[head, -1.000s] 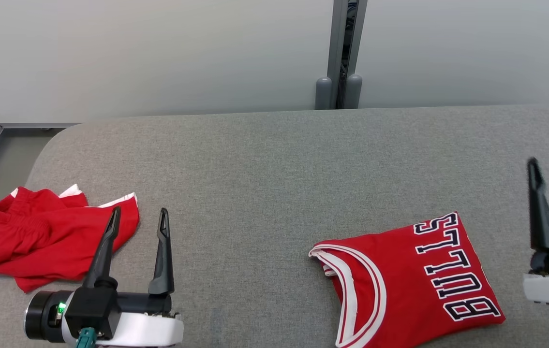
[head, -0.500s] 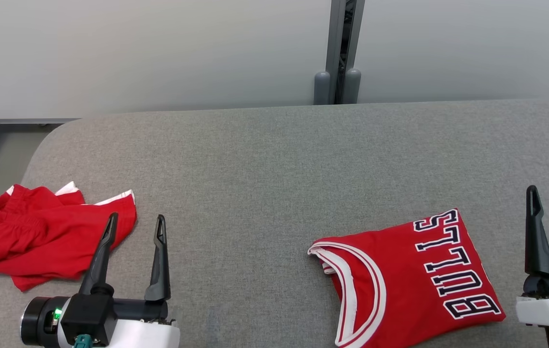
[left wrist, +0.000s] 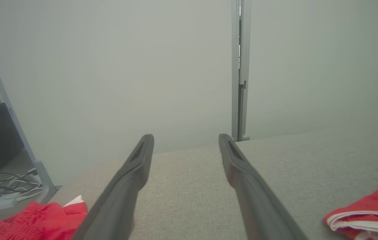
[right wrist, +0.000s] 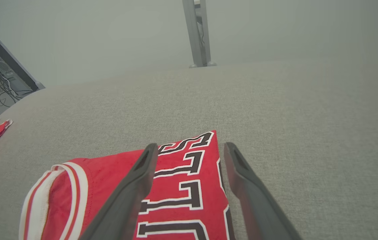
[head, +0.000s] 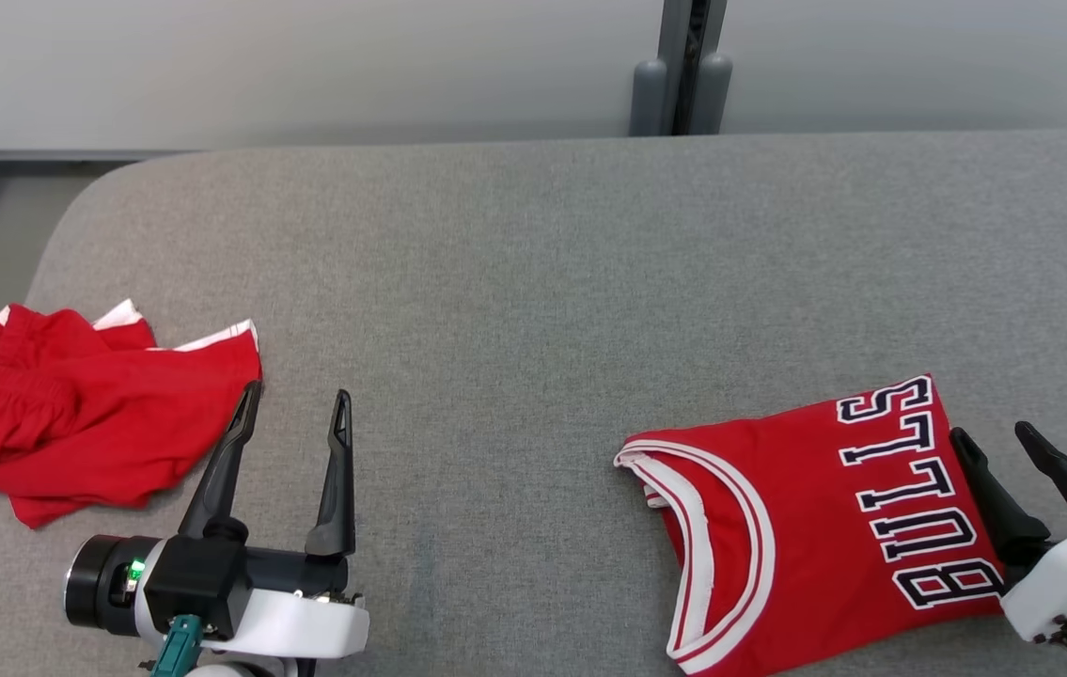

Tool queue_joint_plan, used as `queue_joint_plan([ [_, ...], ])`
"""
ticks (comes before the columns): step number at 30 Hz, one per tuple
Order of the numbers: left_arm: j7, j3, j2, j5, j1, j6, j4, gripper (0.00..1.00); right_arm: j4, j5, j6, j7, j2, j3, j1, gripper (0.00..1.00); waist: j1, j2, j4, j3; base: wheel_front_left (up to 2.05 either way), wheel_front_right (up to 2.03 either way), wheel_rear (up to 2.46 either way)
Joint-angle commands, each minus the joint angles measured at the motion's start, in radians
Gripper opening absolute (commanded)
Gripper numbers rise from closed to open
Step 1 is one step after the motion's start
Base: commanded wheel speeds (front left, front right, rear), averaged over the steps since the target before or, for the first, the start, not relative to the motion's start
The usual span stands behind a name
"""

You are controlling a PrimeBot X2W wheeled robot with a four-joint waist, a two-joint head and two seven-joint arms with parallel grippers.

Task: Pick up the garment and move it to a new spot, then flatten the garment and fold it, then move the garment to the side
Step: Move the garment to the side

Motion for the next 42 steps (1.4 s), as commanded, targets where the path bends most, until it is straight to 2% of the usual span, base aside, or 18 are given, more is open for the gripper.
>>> queue_joint_plan([
  [1,-0.003,-0.001,0.003,0.008,-0.018,-0.003,0.002,1.00,0.012,0.029,0.000,0.026,-0.018,0.006,-0.016,1.00,0.0000,0.0000,0.009,0.025,0.00,0.00,0.00],
  [7,-0.003,-0.010,0.003,0.010,-0.048,-0.012,0.011,1.00,0.081,0.167,0.000,0.138,-0.098,0.039,-0.050,1.00,0.0000,0.0000,0.029,0.063,0.00,0.00,0.00],
  [13,-0.003,-0.015,0.002,0.015,-0.063,-0.015,0.020,1.00,0.140,0.280,0.000,0.207,-0.143,0.095,-0.062,1.00,0.0000,0.0000,0.043,0.073,0.00,0.00,0.00],
  [27,-0.003,-0.049,0.002,0.032,-0.089,-0.016,0.006,1.00,0.230,0.363,0.000,0.211,-0.179,0.231,-0.167,1.00,0.0000,0.0000,0.056,0.121,0.00,0.00,0.00],
  [36,-0.003,-0.060,0.002,0.022,-0.104,-0.010,0.018,1.00,0.255,0.442,0.000,0.244,-0.176,0.320,-0.195,1.00,0.0000,0.0000,0.066,0.135,0.00,0.00,0.00],
  [42,-0.003,-0.061,0.002,0.022,-0.104,-0.005,0.023,1.00,0.259,0.454,0.000,0.218,-0.198,0.333,-0.206,1.00,0.0000,0.0000,0.067,0.129,0.00,0.00,0.00],
])
